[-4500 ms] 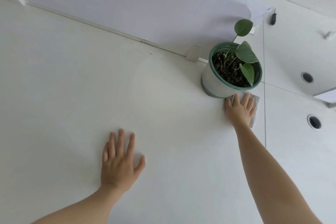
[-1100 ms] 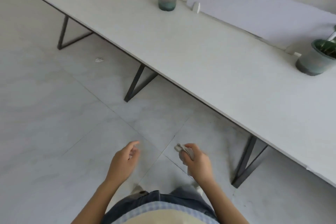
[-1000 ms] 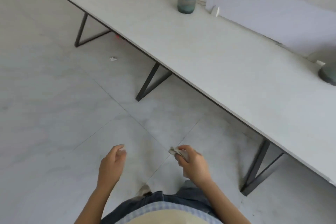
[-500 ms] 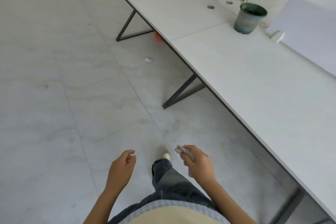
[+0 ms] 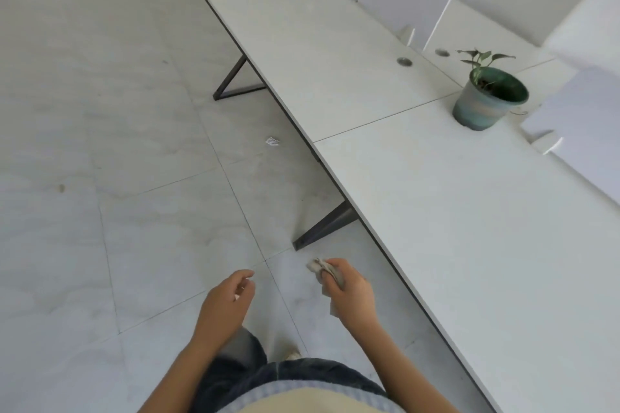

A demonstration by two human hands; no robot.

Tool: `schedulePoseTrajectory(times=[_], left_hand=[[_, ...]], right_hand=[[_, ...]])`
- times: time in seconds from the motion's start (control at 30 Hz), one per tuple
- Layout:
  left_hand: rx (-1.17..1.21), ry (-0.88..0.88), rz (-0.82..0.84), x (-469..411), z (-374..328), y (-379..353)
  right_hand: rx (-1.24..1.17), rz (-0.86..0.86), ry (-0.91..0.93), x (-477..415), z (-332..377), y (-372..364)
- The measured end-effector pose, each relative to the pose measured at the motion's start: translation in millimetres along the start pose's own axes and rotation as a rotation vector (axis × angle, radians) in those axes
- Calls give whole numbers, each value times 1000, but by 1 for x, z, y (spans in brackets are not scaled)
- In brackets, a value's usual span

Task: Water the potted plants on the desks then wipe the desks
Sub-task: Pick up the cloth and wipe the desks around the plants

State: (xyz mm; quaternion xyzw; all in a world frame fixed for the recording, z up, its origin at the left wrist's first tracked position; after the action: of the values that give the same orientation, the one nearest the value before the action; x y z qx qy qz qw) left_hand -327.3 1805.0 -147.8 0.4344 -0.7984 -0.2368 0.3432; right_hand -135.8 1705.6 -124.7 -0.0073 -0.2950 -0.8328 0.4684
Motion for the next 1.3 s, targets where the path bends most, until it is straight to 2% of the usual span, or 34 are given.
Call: schedulePoseTrajectory(times=[0.13,0.27,0.37,0.5,0.7,0.77,0.9,1.0,1.1,1.2,1.3], left_hand=[[-6,120,57,-47,26,3],[87,174,9,-132,26,37],[27,69,38,-211,0,62],[15,-99,162,-290,-58,81],[-105,-238,403,-340,-97,60],[-134,-279,479,-344,-106,45],[-126,-389,557,-352,-151,21],[-106,-479,539,-363,-200,6],[-117,-564,489,-376,-249,-11],[-180,-619,403,-399,-290,-30],[-256,-630,356,-428,-317,-55]], right_hand=[[68,90,-35,-39,7,-17],[27,-7,-66,-96,23,-18],[-50,-102,-113,-137,40,-20],[-124,-231,-184,-177,68,-21],[-215,-366,-307,-197,84,-27],[-268,-459,-358,-191,79,-19],[-391,-731,-436,-182,69,17],[-557,-982,-465,-179,53,61],[-735,-1173,-419,-185,40,115],[-879,-1272,-365,-203,16,176],[-896,-1331,-308,-228,-5,246]])
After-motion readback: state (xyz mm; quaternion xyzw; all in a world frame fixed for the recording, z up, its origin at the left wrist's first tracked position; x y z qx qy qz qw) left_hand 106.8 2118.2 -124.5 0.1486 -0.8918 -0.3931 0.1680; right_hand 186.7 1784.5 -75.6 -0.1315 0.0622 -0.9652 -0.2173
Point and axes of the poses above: each hand's wrist, its own x-axis away from the middle knuckle, its own y-axis out of the back of the hand, z = x × y, the point moved 7 cm from there along -x, towards the middle knuckle, and after that the axes turned 11 degrees about -x, right-handed, at the moved point
